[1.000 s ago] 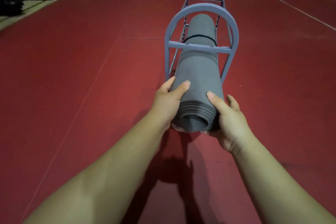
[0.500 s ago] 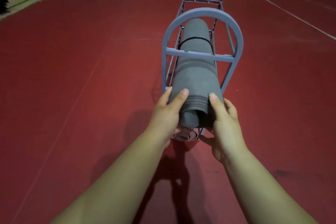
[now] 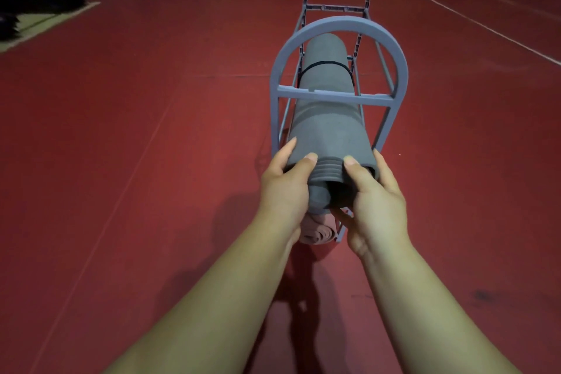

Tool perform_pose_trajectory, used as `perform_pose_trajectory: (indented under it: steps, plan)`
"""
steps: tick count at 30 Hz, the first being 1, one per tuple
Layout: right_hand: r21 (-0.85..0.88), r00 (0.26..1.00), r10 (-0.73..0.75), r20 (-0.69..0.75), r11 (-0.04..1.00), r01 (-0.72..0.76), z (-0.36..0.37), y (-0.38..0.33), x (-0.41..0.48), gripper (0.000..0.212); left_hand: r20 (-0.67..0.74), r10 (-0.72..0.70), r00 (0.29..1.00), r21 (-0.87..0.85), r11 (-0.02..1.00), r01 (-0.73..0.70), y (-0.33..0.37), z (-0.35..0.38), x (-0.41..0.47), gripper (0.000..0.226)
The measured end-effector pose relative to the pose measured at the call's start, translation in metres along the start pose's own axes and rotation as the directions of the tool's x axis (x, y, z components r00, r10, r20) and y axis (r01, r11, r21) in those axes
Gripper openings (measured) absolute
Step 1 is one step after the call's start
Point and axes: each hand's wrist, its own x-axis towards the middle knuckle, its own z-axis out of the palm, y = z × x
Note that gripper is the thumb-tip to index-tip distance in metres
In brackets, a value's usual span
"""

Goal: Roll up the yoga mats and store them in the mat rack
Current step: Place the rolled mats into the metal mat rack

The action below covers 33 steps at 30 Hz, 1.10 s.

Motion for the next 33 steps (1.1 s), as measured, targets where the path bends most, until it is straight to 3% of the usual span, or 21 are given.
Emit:
perform_pose_trajectory:
  steps: [16,24,28,33]
  plan:
    - [0.093,0.995,0.012,-0.103,0.996,-0.002,0.042,0.002,0.048,0.065,-0.058,0.009,0.998,0.007,1.0,-0.009,0.009,0.015,0.053,0.026]
    - [0.07,0.996,-0.026,-0.082,0.997,0.032,0.04,-0.004,0.06,0.06,-0.026,0.01,1.0,-0.042,0.999,-0.011,0.005,0.019,0.056,0.032]
    - [0.053,0.994,-0.044,-0.098,0.997,0.05,0.045,0.006,0.069,0.066,-0.036,0.088,0.995,0.109,0.991,-0.084,0.002,0.024,0.062,0.043]
    - [0.054,0.985,-0.08,-0.154,0.994,0.09,0.045,0.012,0.073,0.081,-0.009,0.229,0.973,0.367,0.906,-0.21,-0.005,0.025,0.062,0.065]
